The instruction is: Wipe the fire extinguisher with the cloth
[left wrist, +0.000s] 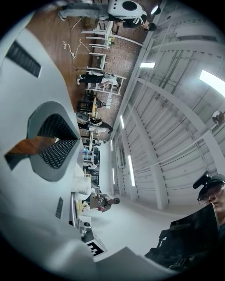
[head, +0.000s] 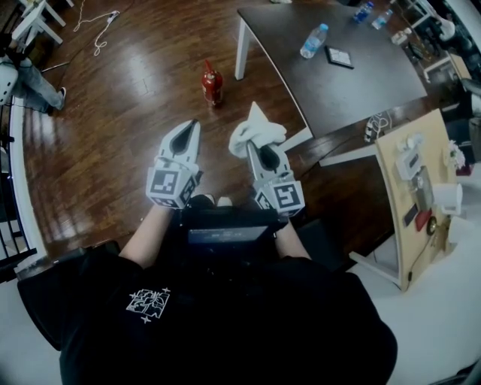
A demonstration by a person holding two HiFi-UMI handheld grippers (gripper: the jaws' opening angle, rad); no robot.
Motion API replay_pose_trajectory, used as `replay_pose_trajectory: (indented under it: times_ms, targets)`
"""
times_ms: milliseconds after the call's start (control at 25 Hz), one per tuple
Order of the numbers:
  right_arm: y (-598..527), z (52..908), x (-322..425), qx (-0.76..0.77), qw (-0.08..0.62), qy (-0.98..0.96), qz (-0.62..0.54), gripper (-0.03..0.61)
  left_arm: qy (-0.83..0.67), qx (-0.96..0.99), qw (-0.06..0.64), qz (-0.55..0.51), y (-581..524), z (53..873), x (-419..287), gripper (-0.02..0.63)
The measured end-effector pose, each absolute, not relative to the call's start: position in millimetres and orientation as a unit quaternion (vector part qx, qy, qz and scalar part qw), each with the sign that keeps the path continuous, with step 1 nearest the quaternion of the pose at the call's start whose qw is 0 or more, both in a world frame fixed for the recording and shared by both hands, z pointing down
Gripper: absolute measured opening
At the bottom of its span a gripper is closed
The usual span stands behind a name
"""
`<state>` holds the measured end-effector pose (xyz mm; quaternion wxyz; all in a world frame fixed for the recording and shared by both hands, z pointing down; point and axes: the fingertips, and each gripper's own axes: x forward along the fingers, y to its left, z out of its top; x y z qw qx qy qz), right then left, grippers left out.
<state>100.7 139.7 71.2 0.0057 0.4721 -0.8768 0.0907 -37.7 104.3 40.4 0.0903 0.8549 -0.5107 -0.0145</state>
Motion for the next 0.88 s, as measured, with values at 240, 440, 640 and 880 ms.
replay_pose_trajectory:
  times_ms: [240, 440, 640, 880]
  targets:
    - [136, 61, 75, 0.473, 0.006, -0.876, 0.094, 0.077, -0.503, 0.859, 0.095, -0.015, 109, 39, -48, 0.000]
    - [141, 53, 60, 0.475, -0.008, -0.874, 0.100, 0.077, -0.499, 0.860, 0.101, -0.026, 115, 31, -53, 0.000]
    - [141, 52, 56, 0.472, -0.009, -0.876, 0.102, 0.077, -0.498, 0.861, 0.105, -0.026, 116, 31, -52, 0.000]
    - [141, 53, 58, 0.475, -0.003, -0.873, 0.106, 0.077, -0.499, 0.859, 0.110, -0.025, 116, 26, -49, -0.001]
